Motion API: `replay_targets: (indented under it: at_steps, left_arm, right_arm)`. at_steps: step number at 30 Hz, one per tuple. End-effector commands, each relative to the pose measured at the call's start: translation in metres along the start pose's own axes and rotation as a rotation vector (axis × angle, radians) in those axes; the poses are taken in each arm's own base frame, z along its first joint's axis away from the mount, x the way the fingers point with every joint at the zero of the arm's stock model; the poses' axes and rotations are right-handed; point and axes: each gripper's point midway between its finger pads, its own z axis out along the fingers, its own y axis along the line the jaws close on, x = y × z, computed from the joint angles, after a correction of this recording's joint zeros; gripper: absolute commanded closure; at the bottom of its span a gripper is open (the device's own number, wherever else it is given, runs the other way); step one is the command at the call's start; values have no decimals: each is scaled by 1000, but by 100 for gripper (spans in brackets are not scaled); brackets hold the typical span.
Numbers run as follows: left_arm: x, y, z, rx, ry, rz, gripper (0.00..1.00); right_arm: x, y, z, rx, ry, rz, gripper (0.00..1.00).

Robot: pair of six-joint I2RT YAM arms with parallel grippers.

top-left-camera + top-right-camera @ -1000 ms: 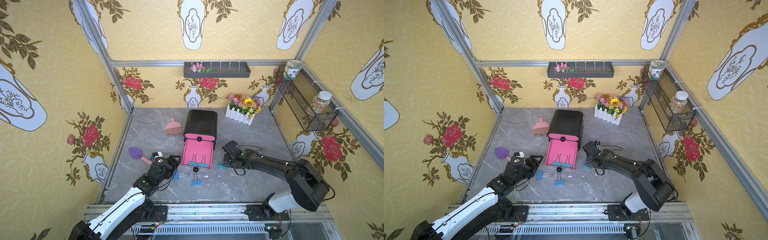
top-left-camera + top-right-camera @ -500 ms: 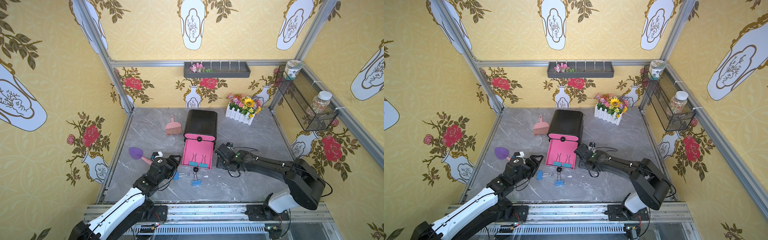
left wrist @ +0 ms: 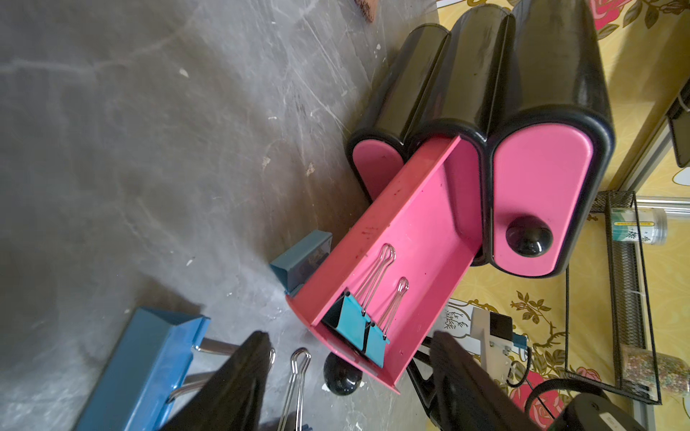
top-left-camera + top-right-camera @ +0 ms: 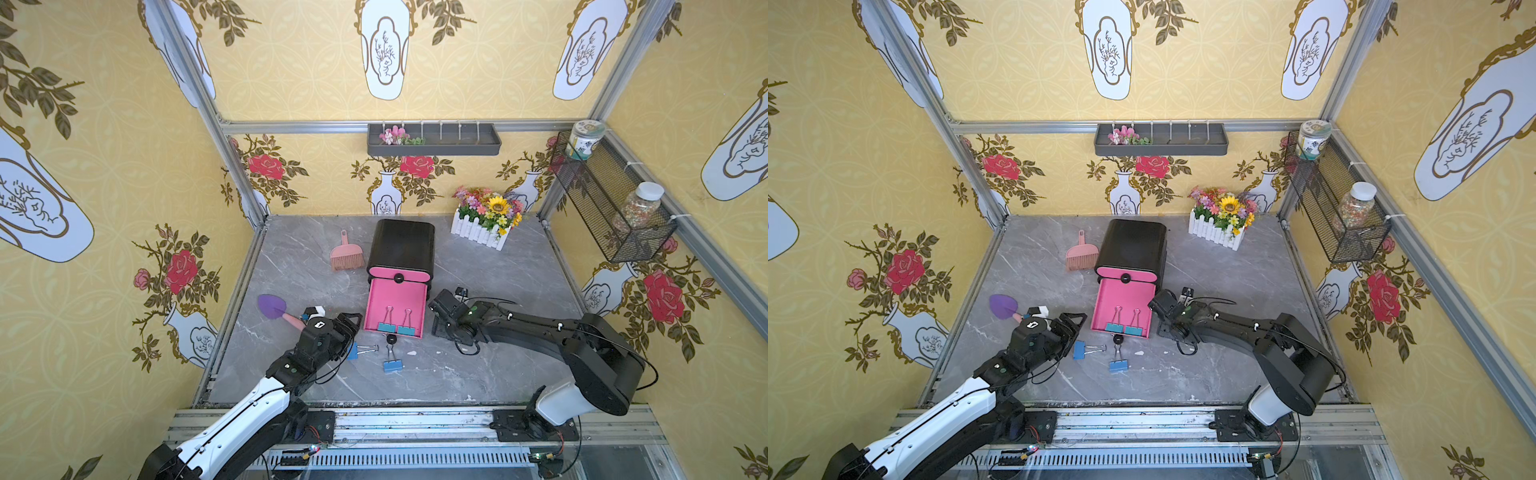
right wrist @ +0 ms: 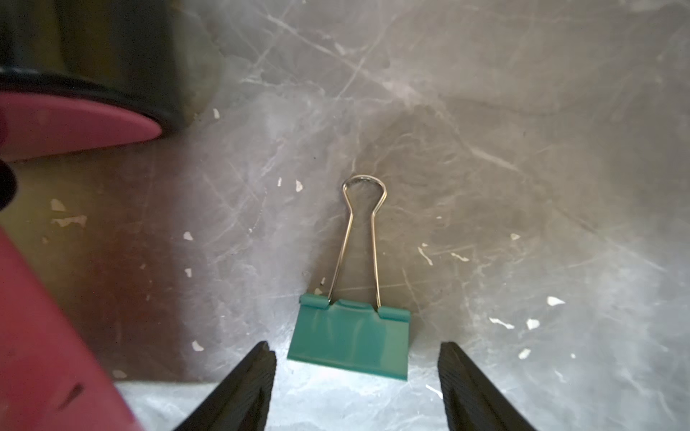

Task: Put the binder clips in the drawer according to color
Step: Pick up the binder clip at the center of the board.

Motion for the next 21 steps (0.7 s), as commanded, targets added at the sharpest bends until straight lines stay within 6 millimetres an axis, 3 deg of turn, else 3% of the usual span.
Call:
replay_targets:
  at_steps: [1, 7, 13, 21]
  left_arm:
    - [0, -3, 0, 17, -2, 0, 26]
    - [0, -2, 1, 15, -1, -3, 26]
    - [0, -1, 0, 15, -2, -5, 26]
    - [-1, -5, 0, 17, -3, 5, 26]
  right_arm:
    - [3, 3, 5, -12, 13, 2, 27]
    - [4, 5, 10, -16, 19, -1, 32]
    - [4, 2, 13, -10, 25, -4, 44]
    - [5, -7, 2, -7, 12, -6, 60]
